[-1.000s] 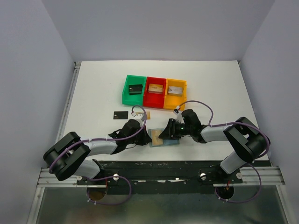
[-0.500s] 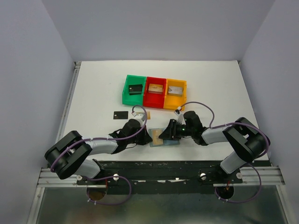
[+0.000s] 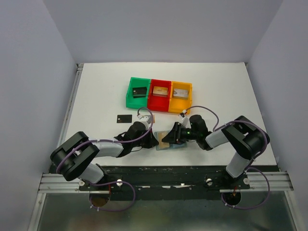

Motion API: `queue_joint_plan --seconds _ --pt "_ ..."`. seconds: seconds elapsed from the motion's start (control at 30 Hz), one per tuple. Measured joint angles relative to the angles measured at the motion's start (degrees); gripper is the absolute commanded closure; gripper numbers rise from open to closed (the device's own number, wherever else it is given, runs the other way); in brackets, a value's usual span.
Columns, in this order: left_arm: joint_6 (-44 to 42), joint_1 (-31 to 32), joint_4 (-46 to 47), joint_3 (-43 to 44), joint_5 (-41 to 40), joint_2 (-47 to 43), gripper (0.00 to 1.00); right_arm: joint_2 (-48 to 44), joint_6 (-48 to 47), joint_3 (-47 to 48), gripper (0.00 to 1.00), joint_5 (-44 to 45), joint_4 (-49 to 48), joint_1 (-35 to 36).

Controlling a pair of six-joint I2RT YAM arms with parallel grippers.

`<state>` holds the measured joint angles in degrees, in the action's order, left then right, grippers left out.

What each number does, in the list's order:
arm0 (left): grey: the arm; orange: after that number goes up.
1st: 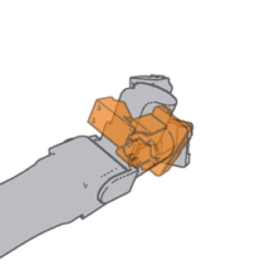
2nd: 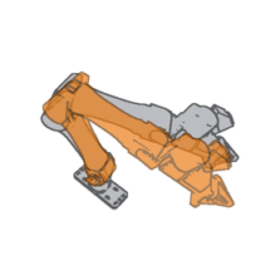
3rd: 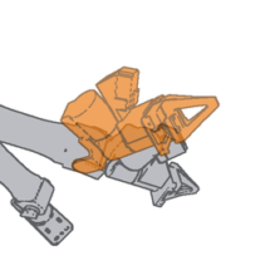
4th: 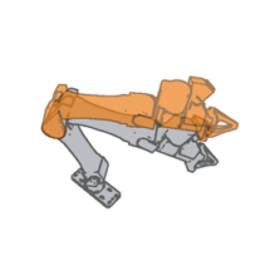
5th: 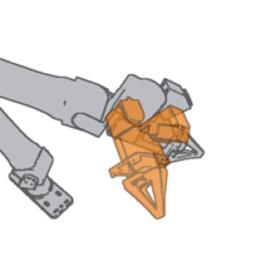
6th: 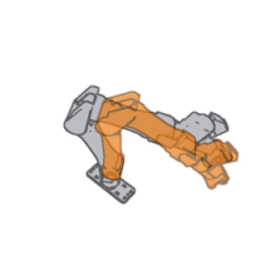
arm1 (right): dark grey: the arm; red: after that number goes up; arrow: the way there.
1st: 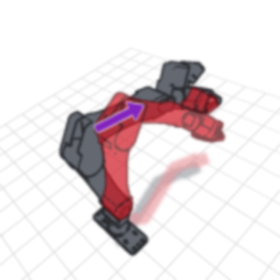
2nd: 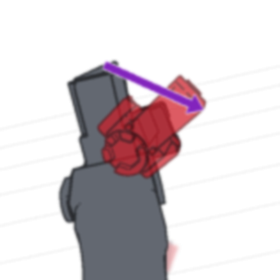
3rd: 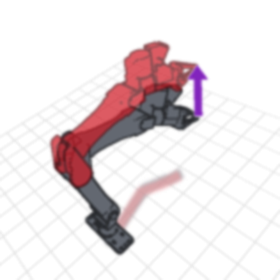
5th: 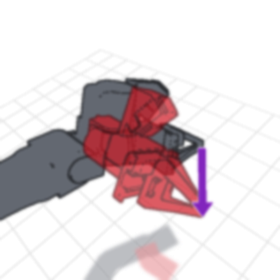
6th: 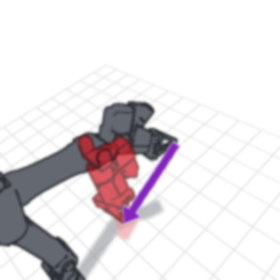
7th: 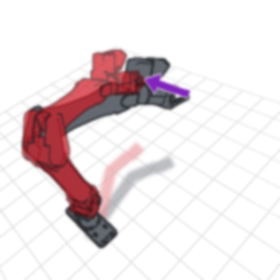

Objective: Take the credit cards out of the card holder
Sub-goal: Remove the credit card from the card holder.

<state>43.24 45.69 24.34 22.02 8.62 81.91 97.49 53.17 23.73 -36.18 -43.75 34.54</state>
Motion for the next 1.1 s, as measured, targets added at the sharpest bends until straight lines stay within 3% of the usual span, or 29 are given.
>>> queue_joint_plan --seconds 0.2,0.6,1.1 --pt "0.0 0.0 1.7 0.7 0.7 1.8 1.0 2.6 2.8 -0.1 0.51 -2.2 -4.8 0.0" --pt "0.0 0.0 2.5 1.1 1.3 2.7 1.0 3.3 2.9 -0.1 0.54 -3.3 -5.4 0.0" --pt "1.2 0.1 3.6 1.1 1.3 3.4 1.0 -5.7 -2.6 0.4 0.57 -0.6 9.6 0.8"
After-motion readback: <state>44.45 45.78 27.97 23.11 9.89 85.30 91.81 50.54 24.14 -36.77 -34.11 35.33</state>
